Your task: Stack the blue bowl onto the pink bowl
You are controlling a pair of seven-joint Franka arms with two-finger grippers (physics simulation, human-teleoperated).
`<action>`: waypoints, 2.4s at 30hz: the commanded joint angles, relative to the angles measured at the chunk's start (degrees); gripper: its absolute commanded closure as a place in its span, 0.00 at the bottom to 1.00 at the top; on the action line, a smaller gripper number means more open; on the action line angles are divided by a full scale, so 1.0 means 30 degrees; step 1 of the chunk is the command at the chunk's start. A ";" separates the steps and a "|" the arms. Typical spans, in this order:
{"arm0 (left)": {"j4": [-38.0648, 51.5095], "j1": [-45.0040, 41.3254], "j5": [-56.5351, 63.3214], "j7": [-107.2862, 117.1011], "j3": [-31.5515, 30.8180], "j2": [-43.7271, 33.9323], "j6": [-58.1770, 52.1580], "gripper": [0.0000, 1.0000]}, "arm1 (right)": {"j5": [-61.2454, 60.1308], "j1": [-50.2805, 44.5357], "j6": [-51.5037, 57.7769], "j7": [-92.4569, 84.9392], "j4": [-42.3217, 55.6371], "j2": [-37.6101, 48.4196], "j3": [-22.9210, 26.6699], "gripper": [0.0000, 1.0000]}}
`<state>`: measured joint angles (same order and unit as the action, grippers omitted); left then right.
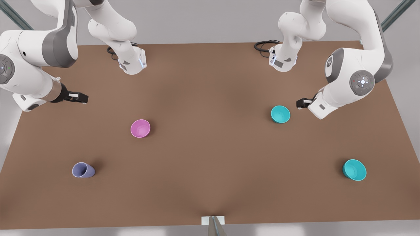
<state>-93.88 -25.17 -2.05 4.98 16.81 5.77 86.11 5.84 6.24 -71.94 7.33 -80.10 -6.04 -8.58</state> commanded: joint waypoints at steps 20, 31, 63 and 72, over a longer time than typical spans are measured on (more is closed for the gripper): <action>0.0445 0.0070 -0.0079 -0.0049 0.0284 0.0157 -0.1252 0.00 | -0.4231 -0.0879 -1.7914 0.0926 -1.0096 -0.5898 -0.0771 0.00; 0.1031 0.0099 -0.0079 -0.0108 0.0577 0.0802 -0.2131 0.00 | -0.4261 -0.0498 -2.2924 -0.1389 -1.5077 -0.4900 -0.0215 0.00; 0.1353 0.0128 -0.0196 -0.0079 0.0606 0.1300 -0.2541 0.00 | -0.4291 -0.9814 -2.1577 1.7887 -0.1017 -1.2955 -0.3701 0.79; 0.1383 0.0128 -0.0225 -0.0079 0.0606 0.1476 -0.2541 0.00 | -0.4261 -1.1807 -2.1694 1.8416 0.1007 -1.6062 -0.2852 0.79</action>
<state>-89.77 -24.80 -2.71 4.75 18.58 10.15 78.60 -7.35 -29.08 -137.16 36.32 -77.21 -53.99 -17.19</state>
